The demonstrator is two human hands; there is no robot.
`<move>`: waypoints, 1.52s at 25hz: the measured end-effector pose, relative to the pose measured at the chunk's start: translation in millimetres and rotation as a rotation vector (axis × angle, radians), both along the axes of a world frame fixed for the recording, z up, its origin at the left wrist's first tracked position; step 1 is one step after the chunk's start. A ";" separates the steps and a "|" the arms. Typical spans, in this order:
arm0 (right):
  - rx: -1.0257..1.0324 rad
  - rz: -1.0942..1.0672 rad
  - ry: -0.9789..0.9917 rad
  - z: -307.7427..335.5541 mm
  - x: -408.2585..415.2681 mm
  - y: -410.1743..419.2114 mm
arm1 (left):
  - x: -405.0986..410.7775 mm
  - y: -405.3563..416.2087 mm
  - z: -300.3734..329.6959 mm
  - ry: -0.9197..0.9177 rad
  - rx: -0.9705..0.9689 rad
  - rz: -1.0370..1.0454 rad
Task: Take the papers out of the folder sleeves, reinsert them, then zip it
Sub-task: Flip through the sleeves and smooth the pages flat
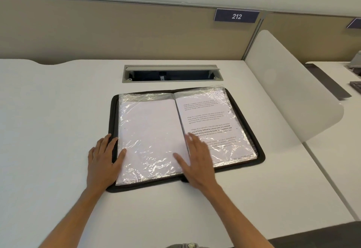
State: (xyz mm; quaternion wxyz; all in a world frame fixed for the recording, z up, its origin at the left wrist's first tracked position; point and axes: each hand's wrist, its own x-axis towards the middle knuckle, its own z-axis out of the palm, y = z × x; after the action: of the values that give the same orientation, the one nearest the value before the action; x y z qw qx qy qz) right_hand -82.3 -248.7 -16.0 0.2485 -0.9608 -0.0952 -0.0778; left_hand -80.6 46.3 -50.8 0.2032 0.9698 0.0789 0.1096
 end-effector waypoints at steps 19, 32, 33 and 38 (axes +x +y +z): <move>0.221 0.236 0.393 3.1 2.6 108.6 | 3.7 4.1 -5.6 -0.006 -0.040 -0.001; 0.752 -0.318 -0.017 41.8 15.1 -16.8 | 2.1 4.8 -6.4 0.000 0.000 -0.009; 0.781 -0.371 0.007 46.6 13.2 -24.0 | 2.1 4.8 -6.3 0.003 -0.003 -0.010; 0.794 -0.535 0.211 54.1 11.2 -67.9 | 2.4 2.4 -4.4 -0.007 -0.005 -0.008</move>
State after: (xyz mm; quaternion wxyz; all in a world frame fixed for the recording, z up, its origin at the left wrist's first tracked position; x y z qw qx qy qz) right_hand -71.1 -316.5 38.1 0.5752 -0.7852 0.2179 -0.0715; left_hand -78.2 48.7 -55.2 0.2065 0.9691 0.0747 0.1120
